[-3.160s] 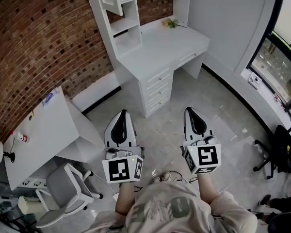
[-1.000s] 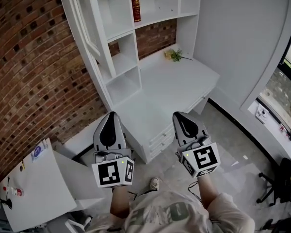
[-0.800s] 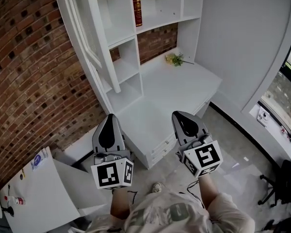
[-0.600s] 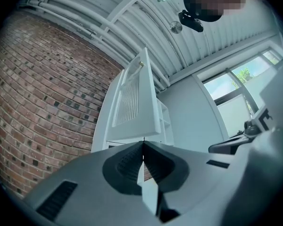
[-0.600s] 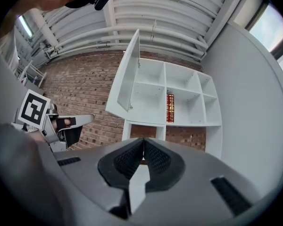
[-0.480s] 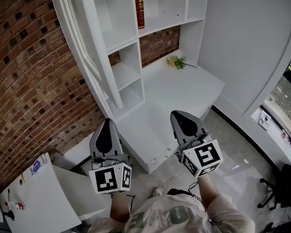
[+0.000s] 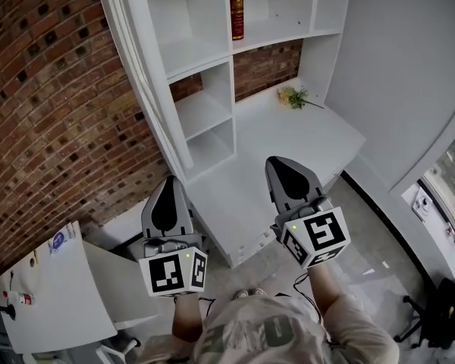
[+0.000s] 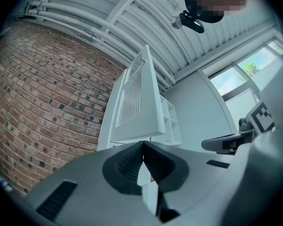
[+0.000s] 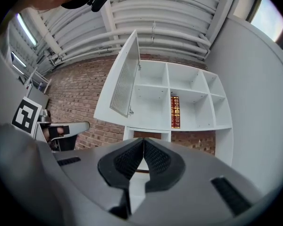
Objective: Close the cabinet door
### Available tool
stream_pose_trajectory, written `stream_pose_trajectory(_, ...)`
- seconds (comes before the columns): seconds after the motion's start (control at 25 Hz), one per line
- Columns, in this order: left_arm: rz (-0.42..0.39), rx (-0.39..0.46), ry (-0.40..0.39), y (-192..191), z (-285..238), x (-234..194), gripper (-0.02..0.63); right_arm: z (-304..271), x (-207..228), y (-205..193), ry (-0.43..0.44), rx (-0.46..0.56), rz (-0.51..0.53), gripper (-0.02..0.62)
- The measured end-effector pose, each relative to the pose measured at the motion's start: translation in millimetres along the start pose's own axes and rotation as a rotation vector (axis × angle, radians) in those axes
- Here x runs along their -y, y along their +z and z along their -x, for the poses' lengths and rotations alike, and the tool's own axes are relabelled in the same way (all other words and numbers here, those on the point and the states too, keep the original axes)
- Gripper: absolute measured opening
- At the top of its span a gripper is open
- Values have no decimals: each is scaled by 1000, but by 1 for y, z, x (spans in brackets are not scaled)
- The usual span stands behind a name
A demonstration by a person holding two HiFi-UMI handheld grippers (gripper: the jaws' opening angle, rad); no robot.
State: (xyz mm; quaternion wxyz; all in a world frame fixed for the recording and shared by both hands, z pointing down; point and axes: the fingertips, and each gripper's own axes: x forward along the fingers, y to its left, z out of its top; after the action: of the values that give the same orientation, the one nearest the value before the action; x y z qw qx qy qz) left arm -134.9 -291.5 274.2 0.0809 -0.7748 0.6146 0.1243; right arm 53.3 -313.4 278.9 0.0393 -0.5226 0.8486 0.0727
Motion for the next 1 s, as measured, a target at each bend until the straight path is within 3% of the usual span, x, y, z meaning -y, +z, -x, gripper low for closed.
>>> stream_pose_trajectory(0.28,-36,-25,36,-2,4,3,12,-11,-6,-6,98,-4,-87,16)
stream_pose_trajectory(0.56,-59,-20,68,5,10,-4,12,-29,-41,88,301,109,-75,23)
stream_pose_trajectory(0.6,-61,-19,72,6,10,-5,12,-32,-49,104,345,121,-79,85)
stream_pose_trajectory(0.64,-62,-19,76,6,11,-6,12,-35,-58,120,389,132,-78,228)
stream_pose_trajectory(0.68,-63,-20,80,7,11,-6,12,-38,-66,136,424,147,-65,256)
stream_pose_trajectory(0.84,-66,-18,101,8,11,-11,12,-47,-92,189,478,236,54,256)
stream_pose_trajectory(1.0,-70,-12,113,8,14,-14,12,-54,-113,214,524,267,64,255)
